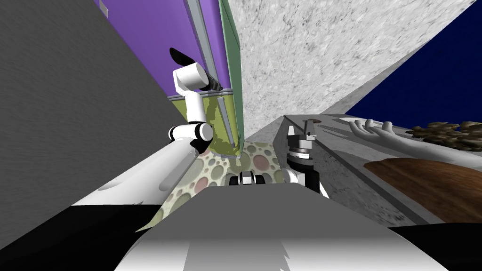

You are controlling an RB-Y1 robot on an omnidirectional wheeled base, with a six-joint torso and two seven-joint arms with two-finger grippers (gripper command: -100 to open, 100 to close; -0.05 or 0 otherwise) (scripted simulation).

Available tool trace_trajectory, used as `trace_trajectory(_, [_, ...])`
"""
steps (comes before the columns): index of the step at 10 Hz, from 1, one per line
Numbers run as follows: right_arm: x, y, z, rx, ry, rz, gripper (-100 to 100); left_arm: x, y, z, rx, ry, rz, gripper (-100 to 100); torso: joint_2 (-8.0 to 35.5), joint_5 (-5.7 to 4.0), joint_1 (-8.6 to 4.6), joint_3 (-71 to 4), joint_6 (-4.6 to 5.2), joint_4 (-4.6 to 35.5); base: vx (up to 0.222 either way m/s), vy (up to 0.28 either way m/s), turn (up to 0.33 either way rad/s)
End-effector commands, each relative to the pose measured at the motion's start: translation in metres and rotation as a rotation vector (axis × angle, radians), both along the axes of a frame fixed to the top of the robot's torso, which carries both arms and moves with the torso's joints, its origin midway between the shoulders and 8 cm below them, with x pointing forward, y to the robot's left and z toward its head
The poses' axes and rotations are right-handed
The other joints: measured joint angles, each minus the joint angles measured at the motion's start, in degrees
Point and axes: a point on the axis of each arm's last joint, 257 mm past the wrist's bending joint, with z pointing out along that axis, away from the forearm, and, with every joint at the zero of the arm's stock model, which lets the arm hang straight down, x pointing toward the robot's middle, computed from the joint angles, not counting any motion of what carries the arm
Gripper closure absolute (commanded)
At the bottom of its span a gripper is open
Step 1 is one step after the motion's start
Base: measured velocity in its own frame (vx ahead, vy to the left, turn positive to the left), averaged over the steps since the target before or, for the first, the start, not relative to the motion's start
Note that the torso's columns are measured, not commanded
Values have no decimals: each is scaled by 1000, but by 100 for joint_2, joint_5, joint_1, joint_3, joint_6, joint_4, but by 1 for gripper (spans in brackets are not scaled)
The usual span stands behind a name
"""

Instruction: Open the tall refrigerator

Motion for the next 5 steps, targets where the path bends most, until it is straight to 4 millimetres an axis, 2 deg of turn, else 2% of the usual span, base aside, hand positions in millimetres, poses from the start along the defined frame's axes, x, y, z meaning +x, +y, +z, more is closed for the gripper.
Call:
trace_trajectory(1, [0,0,0,0,0,0,0,3,8,2,4,20,26,-100,-1,2,7,-1,-4,4,-30,9,2])
trace_trajectory(2, [0,0,0,0,0,0,0,3,6,1,4,16,19,-100,-3,7,17,-3,-10,5,-13,5,5])
trace_trajectory(4, [0,0,0,0,0,0,0,2,8,3,2,18,24,-100,-27,7,19,-18,-10,1,62,3,-9])
trace_trajectory(5, [0,0,0,0,0,0,0,2,8,4,2,18,24,100,-16,9,21,-15,-11,-1,7,2,10])
